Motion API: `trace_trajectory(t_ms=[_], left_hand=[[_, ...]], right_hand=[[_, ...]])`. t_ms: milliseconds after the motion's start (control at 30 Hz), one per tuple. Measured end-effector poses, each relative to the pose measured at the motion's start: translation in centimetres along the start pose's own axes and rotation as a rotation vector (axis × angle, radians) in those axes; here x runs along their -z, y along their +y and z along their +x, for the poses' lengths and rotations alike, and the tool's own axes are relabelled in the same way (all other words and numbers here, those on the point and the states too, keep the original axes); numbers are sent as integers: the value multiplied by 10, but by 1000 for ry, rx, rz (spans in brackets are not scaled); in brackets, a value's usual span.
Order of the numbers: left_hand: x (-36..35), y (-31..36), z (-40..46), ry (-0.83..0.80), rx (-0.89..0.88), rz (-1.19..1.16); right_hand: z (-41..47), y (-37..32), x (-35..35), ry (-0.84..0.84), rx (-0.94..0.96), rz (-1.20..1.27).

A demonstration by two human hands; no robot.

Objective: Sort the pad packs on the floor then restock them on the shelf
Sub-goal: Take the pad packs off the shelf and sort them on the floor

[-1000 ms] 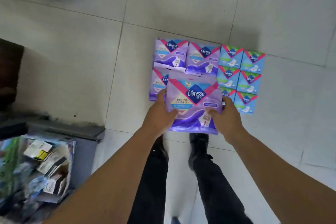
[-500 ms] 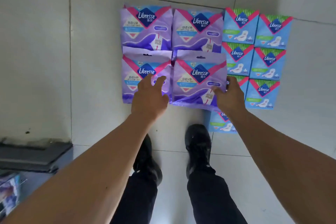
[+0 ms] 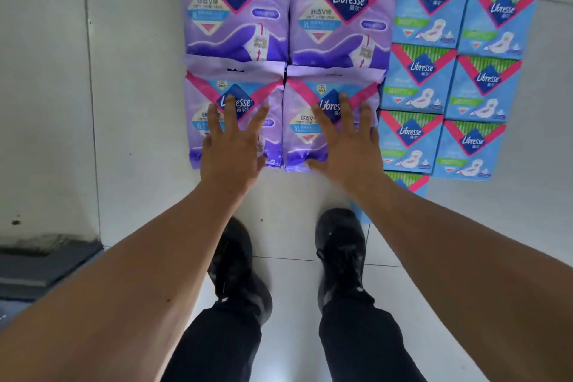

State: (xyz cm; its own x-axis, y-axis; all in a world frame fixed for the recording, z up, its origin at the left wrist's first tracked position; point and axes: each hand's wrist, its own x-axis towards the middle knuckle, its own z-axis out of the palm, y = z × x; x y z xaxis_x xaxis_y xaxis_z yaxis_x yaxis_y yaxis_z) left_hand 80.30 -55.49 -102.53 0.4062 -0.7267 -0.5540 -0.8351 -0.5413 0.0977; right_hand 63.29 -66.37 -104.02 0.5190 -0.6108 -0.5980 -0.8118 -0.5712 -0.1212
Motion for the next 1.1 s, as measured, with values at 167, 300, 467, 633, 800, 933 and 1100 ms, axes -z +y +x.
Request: trace_trajectory(t_ms=[167,300,467,633,800,933,1100], left_hand=[[15,1,-6,-31,-2,20],[58,7,-31,-8,-14,29],[130,2,-91,42,56,-25],[200,-15,-164,110,165,-135],[244,-42,-255,237,333,-221],[263,-71,-338,352,511,-278],[265,-107,-458,487,780,-343]], right_hand=[[-4,-1,20,-57,-3,-16],[-32,-19,64,-19,59,-73],[-93,-63,143,83,174,-113],[-154,-118,210,186,342,-177],[-199,-179,258,261,597,-196],[-242,-233,283,283,835,-224],[-324,-309,291,323,1098,-295]])
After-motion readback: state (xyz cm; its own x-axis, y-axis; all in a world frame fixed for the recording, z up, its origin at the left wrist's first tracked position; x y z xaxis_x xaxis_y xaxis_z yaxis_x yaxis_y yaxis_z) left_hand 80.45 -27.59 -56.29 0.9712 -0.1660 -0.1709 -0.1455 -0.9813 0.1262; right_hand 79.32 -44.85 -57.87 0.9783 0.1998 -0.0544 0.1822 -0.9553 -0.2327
